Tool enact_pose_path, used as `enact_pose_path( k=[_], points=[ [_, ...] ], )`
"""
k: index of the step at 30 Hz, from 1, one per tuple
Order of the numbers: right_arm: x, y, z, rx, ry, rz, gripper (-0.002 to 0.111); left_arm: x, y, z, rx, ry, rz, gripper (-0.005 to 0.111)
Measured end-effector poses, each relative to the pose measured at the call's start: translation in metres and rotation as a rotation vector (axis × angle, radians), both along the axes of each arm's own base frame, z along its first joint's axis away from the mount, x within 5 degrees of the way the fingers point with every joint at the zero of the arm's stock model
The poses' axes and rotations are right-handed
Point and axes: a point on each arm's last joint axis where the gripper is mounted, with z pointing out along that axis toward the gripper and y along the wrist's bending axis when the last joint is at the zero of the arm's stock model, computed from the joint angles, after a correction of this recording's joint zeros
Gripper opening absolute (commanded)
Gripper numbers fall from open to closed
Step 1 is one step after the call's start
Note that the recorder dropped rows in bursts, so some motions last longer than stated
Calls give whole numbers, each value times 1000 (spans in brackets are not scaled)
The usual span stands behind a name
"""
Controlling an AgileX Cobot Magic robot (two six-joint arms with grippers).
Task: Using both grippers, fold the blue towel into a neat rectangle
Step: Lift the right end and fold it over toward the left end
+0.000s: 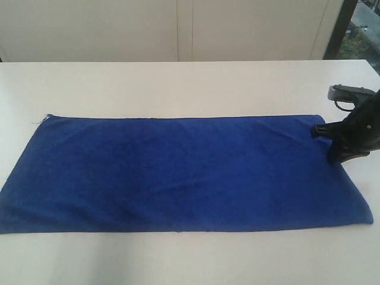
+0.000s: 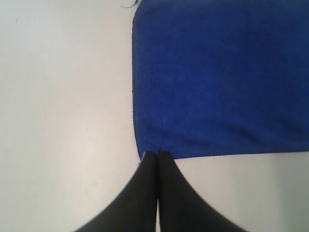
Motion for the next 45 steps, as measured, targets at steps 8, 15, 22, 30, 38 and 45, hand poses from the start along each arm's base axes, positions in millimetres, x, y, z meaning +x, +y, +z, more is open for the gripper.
enact_pose_path(
  k=[8, 15, 22, 30, 38, 45],
  points=[
    [-1, -39, 3, -56, 11, -123, 0, 0, 0, 0, 0, 0, 0, 0],
    [2, -88, 18, -137, -37, -192, 0, 0, 0, 0, 0, -2, 0, 0],
    [7, -103, 39, -127, -60, -242, 0, 0, 0, 0, 0, -2, 0, 0],
    [16, -7, 151, -44, -250, -42, 0, 0, 0, 0, 0, -2, 0, 0],
    [15, 83, 180, -8, -298, 197, 0, 0, 0, 0, 0, -2, 0, 0],
    [6, 168, 195, 33, -358, 406, 0, 0, 0, 0, 0, -2, 0, 0]
  ],
)
